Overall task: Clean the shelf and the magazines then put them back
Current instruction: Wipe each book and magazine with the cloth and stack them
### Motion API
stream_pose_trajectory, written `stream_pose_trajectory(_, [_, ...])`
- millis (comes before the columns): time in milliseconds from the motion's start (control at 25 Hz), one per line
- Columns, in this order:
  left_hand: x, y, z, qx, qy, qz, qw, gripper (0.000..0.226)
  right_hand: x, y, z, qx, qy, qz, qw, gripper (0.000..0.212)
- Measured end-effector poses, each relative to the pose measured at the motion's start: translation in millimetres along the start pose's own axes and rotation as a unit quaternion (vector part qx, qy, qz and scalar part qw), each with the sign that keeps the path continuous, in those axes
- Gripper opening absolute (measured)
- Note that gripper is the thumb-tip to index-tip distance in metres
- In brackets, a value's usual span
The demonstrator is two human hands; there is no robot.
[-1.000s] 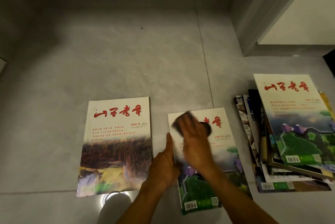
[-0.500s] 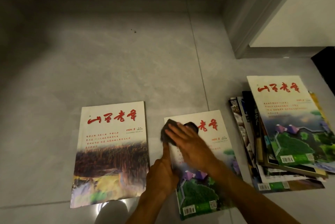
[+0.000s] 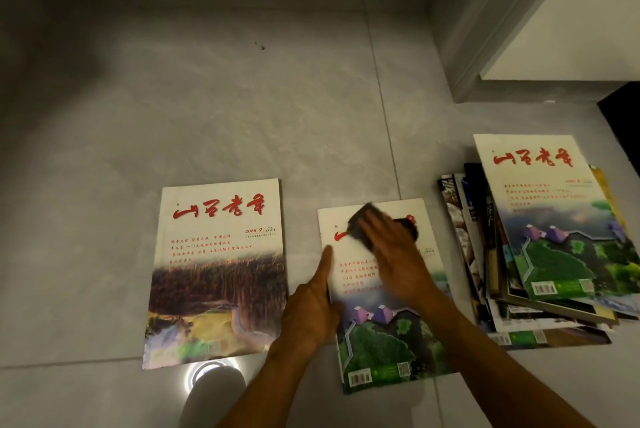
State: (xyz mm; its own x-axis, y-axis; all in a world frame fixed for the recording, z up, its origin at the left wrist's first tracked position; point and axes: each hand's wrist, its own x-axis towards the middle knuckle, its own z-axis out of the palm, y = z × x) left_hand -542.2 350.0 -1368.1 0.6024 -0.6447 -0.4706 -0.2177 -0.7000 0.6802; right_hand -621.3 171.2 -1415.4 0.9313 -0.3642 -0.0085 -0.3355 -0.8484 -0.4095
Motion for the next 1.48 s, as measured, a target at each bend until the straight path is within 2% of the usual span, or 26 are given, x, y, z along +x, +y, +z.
stream_pose_trajectory(80, [2,-3,-3,0.035,-0.035,-0.006,0.999,0.079,-8,-5,-6,0.028,0.041,0.091,0.995,0.059])
stream_pose_trajectory(120, [5,-4,-4,0.039,-0.054,-0.015,0.998,0.067,-25,-19,1,0.017,0.040,0.062,0.997,0.060])
stream_pose_trajectory(200, [3,2,-11,-0.072,-0.096,-0.103,0.987,0.041,-89,-50,33,-0.041,0.009,-0.099,0.994,0.069])
stream_pose_trajectory(280, [5,2,-12,-0.279,-0.096,-0.198,0.935,0.059,-135,-48,38,-0.097,0.005,-0.263,0.960,0.056])
stream_pose_trajectory(320, [5,-1,-10,-0.314,-0.081,-0.219,0.921,0.063,-132,-40,29,-0.115,-0.009,-0.307,0.945,0.047])
stream_pose_trajectory(360, [3,-2,-6,-0.323,-0.063,-0.218,0.919,0.060,-116,-34,17,-0.122,-0.039,-0.323,0.938,0.048])
stream_pose_trajectory(400, [2,-3,-6,-0.275,-0.051,-0.180,0.943,0.051,-97,-29,7,-0.114,-0.094,-0.322,0.935,0.057])
stream_pose_trajectory(440, [3,-6,-8,-0.175,-0.041,-0.127,0.975,0.042,-77,-27,-1,-0.092,-0.137,-0.308,0.937,0.065])
stream_pose_trajectory(520, [6,-14,-12,-0.027,-0.057,-0.032,0.997,0.051,-48,-27,0,-0.060,-0.146,-0.269,0.950,0.065])
stream_pose_trajectory(560, [8,-16,-13,-0.055,-0.063,-0.039,0.996,0.053,-47,-31,2,-0.046,-0.127,-0.239,0.962,0.065])
stream_pose_trajectory(640, [9,-8,-13,-0.217,-0.048,-0.121,0.967,0.053,-73,-33,15,-0.043,-0.091,-0.197,0.975,0.072])
stream_pose_trajectory(680, [9,-3,-10,-0.302,-0.036,-0.178,0.936,0.060,-96,-34,21,-0.054,-0.076,-0.203,0.975,0.074])
stream_pose_trajectory(760, [11,3,-10,-0.451,-0.037,-0.276,0.848,0.058,-138,-28,31,-0.092,-0.066,-0.279,0.954,0.074])
stream_pose_trajectory(800, [12,4,-9,-0.470,-0.045,-0.291,0.832,0.055,-147,-20,31,-0.113,-0.084,-0.321,0.937,0.077])
stream_pose_trajectory(840, [9,4,-7,-0.477,-0.044,-0.283,0.831,0.050,-144,-15,24,-0.121,-0.099,-0.341,0.927,0.081])
stream_pose_trajectory(920, [11,-5,0,-0.409,-0.004,-0.228,0.884,0.020,-114,-14,5,-0.097,-0.120,-0.295,0.943,0.085])
stream_pose_trajectory(960, [10,-5,-1,-0.390,0.010,-0.202,0.898,0.004,-89,-16,-2,-0.068,-0.094,-0.251,0.961,0.084])
stream_pose_trajectory(1000, [7,-3,-4,-0.369,0.009,-0.183,0.911,0.008,-58,-15,-5,-0.047,-0.051,-0.195,0.978,0.078])
stream_pose_trajectory(1040, [6,-2,-7,-0.395,0.006,-0.184,0.900,0.019,-23,-13,-9,-0.030,-0.025,-0.130,0.991,0.070])
stream_pose_trajectory(1080, [8,-1,-10,-0.455,-0.021,-0.199,0.868,0.031,10,-10,-13,-0.010,-0.012,-0.070,0.997,0.063])
stream_pose_trajectory(1160, [9,-4,-7,-0.522,-0.054,-0.217,0.823,0.060,38,-15,-18,0.029,-0.021,0.002,0.999,0.057])
stream_pose_trajectory(1240, [9,-3,-7,-0.509,-0.045,-0.220,0.831,0.061,-2,-12,-8,-0.006,-0.004,-0.056,0.998,0.064])
stream_pose_trajectory(1320, [13,-9,-4,-0.482,-0.028,-0.221,0.847,0.055,-81,-15,2,-0.053,-0.040,-0.141,0.988,0.087])
stream_pose_trajectory(1400, [20,-20,-1,-0.456,0.010,-0.203,0.867,0.015,-142,-12,-4,-0.099,-0.105,-0.193,0.970,0.096])
stream_pose_trajectory(1440, [28,-22,2,-0.461,-0.007,-0.215,0.861,0.029,-147,2,-11,-0.107,-0.130,-0.210,0.963,0.091])
stream_pose_trajectory(1480, [26,-23,2,-0.444,0.015,-0.202,0.873,0.040,-136,18,-17,-0.101,-0.133,-0.218,0.961,0.082])
